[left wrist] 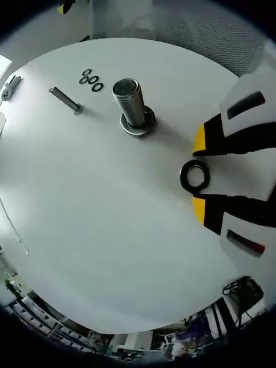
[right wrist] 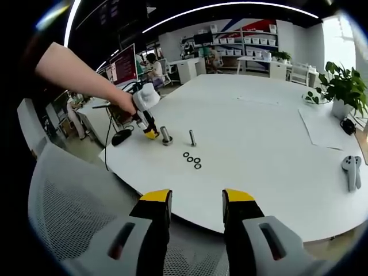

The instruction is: Place the washer onto the threaded stud by aligning its center hole with the stud, sliding it down to the base, and recovering from edge contact or off-axis alignment until the washer reaches the visible bottom stop.

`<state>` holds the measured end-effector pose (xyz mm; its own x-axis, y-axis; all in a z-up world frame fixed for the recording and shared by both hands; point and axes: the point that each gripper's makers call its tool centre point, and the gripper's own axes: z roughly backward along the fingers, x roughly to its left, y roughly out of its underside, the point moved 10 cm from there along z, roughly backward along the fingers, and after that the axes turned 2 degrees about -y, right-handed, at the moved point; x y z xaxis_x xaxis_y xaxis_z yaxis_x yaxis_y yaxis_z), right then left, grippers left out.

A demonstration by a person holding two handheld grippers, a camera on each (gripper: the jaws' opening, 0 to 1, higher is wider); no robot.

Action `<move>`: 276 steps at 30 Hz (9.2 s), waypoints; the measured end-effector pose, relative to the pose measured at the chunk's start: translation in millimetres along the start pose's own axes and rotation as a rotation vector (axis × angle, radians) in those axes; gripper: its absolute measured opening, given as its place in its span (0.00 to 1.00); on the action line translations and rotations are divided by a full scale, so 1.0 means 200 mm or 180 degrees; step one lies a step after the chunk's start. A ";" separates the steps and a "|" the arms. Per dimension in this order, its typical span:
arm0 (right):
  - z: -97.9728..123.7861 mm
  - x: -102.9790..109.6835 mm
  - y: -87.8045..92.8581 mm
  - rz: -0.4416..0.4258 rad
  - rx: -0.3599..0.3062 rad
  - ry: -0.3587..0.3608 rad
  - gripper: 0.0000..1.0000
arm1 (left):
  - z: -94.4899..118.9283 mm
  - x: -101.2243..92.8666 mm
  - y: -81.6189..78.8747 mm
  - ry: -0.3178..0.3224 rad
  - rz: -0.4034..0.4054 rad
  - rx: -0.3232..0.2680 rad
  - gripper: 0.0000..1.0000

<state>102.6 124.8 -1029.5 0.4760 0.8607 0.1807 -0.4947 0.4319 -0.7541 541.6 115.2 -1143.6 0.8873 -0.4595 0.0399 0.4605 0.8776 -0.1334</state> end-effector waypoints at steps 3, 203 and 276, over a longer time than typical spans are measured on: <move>0.01 0.00 0.00 0.0006 0.0011 -0.0003 0.37 | -0.03 0.03 -0.01 -0.0005 -0.0011 0.0046 0.23; -0.03 0.05 0.03 0.0255 0.0343 -0.0186 0.34 | 0.88 -1.03 0.51 -0.0547 0.1966 -0.2770 0.37; -0.04 0.03 0.08 0.0433 0.0649 -0.0109 0.34 | 0.78 -1.10 0.53 -0.0435 0.1569 -0.2788 0.32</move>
<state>102.9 133.9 -1044.5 0.3718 0.9217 0.1102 -0.6907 0.3540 -0.6305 398.0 330.3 -1011.0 0.9939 -0.0055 -0.1099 -0.0902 0.5310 -0.8426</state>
